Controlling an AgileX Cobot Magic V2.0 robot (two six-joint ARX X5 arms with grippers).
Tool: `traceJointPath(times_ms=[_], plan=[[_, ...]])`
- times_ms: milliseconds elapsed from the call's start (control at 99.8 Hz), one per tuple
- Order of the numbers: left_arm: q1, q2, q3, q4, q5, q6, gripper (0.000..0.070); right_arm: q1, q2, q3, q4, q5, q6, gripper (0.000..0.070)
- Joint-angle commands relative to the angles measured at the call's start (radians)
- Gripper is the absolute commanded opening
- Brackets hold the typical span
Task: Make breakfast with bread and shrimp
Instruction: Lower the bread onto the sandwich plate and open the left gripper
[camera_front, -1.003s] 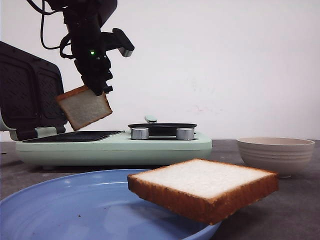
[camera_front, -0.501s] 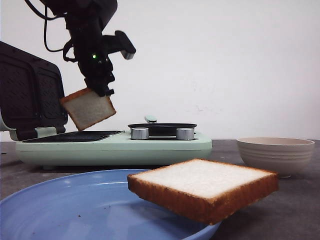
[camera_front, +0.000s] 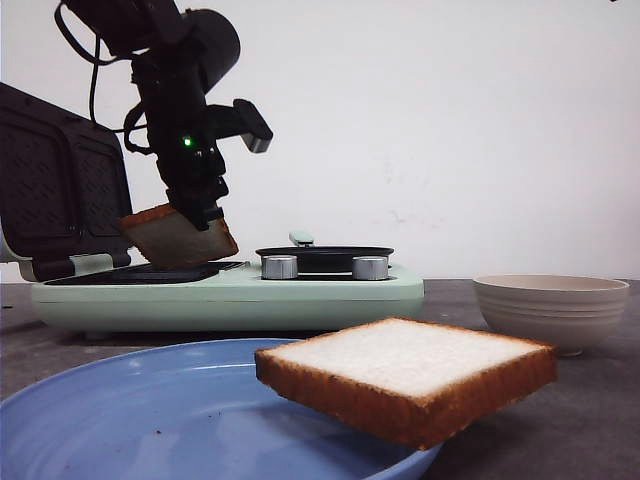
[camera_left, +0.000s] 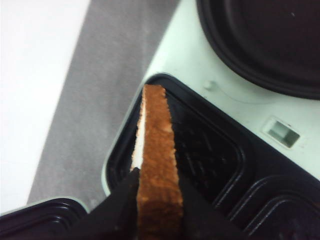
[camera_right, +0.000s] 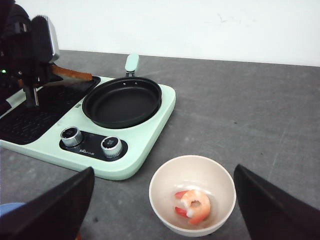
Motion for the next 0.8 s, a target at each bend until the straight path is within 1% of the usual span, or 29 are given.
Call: traceJointPath(times_ms=[0, 521, 652, 702, 732, 742, 752, 762, 792], plan=[[-0.003, 0.029, 0.023, 0.007, -0.019, -0.006, 0.001, 0.005, 0.002, 0.01, -0.004, 0.0, -0.006, 0.0559], [-0.003, 0.076, 0.023, 0.005, -0.019, -0.026, 0.0009, 0.015, 0.003, 0.01, -0.012, 0.003, -0.011, 0.0559], [-0.003, 0.075, 0.023, 0.003, -0.024, -0.025, 0.0018, 0.015, 0.003, 0.01, -0.012, 0.007, -0.011, 0.0559], [-0.003, 0.075, 0.023, 0.004, -0.024, -0.025, 0.0049, 0.015, 0.003, 0.01, -0.012, 0.007, -0.011, 0.0559], [-0.003, 0.076, 0.023, 0.004, -0.024, -0.025, 0.0091, 0.015, 0.003, 0.01, -0.012, 0.007, -0.011, 0.0559], [-0.002, 0.076, 0.023, 0.005, -0.024, -0.026, 0.0112, 0.015, 0.003, 0.01, -0.012, 0.007, -0.011, 0.0559], [-0.002, 0.075, 0.023, 0.005, -0.024, -0.026, 0.0149, 0.015, 0.003, 0.01, -0.012, 0.007, -0.011, 0.0559], [-0.002, 0.075, 0.023, 0.005, -0.024, -0.026, 0.0163, 0.015, 0.003, 0.01, -0.012, 0.007, -0.011, 0.0559], [-0.002, 0.075, 0.023, 0.005, -0.024, -0.026, 0.025, 0.015, 0.003, 0.01, -0.012, 0.007, -0.011, 0.0559]])
